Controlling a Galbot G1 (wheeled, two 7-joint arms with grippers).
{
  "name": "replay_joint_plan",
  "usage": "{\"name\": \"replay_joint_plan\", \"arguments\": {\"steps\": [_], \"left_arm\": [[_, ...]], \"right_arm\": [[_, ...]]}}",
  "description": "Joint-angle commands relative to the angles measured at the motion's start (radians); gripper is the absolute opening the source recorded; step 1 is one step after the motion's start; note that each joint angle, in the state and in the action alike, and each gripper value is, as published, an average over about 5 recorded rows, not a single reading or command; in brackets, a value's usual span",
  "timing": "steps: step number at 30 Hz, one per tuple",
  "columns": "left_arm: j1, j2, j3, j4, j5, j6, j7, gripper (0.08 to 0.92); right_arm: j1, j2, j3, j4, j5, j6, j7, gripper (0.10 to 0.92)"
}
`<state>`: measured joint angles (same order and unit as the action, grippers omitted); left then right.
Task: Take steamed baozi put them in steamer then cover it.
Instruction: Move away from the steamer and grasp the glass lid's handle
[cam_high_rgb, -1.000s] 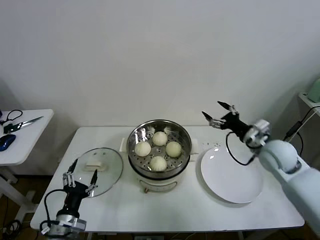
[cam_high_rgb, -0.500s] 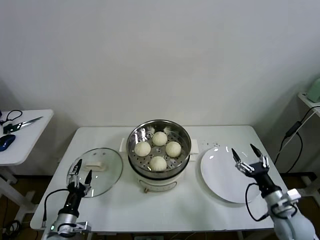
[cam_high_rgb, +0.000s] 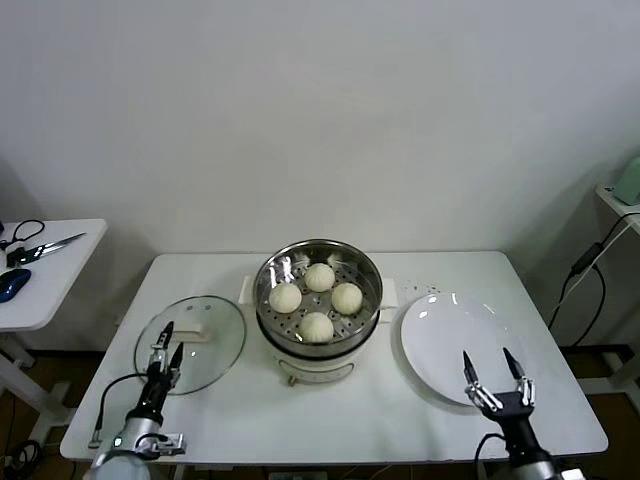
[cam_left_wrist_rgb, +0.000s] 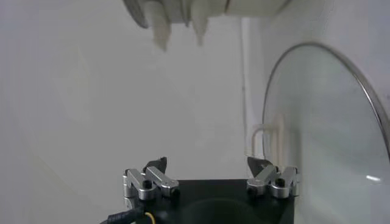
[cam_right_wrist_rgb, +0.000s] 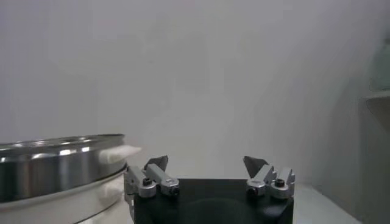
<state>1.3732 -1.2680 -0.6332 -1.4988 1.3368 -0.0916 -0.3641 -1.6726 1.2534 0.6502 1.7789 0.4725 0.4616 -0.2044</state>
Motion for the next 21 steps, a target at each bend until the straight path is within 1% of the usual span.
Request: {"name": "replay_joint_plan", "arguments": {"steps": [1, 6, 18, 21], "left_arm": [[-0.065, 0.006, 0.001, 0.104, 0.05, 0.002, -0.019, 0.823], [-0.133, 0.003, 0.007, 0.171, 0.066, 0.016, -0.021, 0.823], [-0.23, -0.004, 0.021, 0.252, 0.07, 0.04, -0.01, 0.822], [-0.238, -0.009, 0.022, 0.266, 0.071, 0.048, -0.011, 0.781]], "right_arm": [[-0.089, 0.094, 0.003, -0.006, -0.034, 0.094, -0.008, 0.823], [-0.11, 0.103, 0.003, 0.007, -0.025, 0.102, -0.008, 0.823], [-0.108, 0.121, -0.009, 0.014, -0.035, 0.107, -0.006, 0.823], [-0.102, 0.123, -0.013, 0.01, -0.035, 0.108, -0.006, 0.823]]}}
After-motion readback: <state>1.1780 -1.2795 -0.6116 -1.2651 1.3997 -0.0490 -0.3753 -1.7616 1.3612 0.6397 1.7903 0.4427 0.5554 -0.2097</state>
